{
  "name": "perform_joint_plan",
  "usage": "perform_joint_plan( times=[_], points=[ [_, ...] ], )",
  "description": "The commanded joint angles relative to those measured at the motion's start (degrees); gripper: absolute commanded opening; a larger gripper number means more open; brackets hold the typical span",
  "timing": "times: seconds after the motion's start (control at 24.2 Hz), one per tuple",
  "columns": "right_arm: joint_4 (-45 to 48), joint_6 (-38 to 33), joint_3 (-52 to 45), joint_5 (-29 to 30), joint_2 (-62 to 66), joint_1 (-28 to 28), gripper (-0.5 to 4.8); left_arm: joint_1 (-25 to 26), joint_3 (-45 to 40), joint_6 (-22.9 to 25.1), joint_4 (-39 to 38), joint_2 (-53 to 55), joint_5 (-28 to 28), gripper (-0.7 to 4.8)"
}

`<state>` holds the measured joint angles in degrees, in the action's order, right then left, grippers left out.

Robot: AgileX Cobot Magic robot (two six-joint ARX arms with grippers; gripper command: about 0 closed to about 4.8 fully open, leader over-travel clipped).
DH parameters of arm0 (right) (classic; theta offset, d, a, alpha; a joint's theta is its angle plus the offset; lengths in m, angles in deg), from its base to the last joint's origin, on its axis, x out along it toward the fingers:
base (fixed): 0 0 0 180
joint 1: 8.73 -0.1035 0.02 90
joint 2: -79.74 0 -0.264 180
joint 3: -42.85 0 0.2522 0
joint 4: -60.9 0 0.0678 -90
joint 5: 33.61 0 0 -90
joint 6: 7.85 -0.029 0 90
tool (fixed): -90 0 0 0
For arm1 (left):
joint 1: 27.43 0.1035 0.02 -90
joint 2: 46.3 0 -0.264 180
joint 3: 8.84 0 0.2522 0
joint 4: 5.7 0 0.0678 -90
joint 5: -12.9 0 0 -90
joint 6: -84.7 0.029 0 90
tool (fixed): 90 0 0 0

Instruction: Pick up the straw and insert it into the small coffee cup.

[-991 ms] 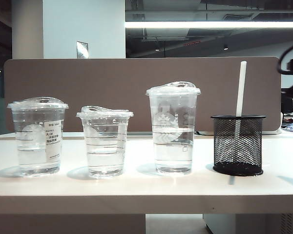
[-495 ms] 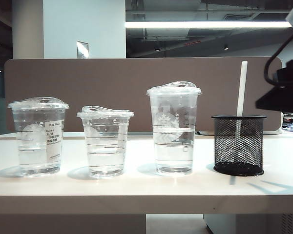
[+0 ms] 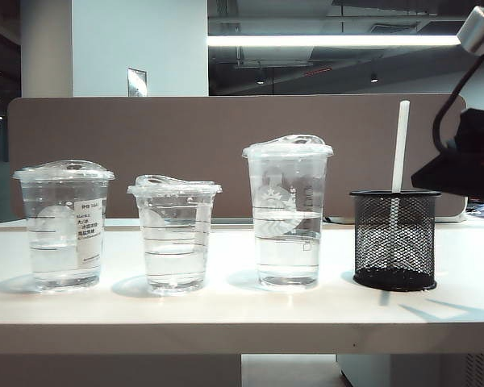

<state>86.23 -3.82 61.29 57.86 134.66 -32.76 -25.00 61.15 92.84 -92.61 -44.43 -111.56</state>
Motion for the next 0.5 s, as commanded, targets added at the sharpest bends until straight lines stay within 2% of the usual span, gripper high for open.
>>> perform_joint_plan(
  times=[0.04,0.5],
  points=[
    [2.5,1.0,0.4,-0.3,1.1,0.0,2.13,0.0,0.1,0.0,0.4,0.1,-0.3,0.22],
    [5.5,2.6,6.5,-0.5,11.1,0.0,2.25,0.0,0.1,0.0,0.3,0.1,-0.3,0.22]
  ],
)
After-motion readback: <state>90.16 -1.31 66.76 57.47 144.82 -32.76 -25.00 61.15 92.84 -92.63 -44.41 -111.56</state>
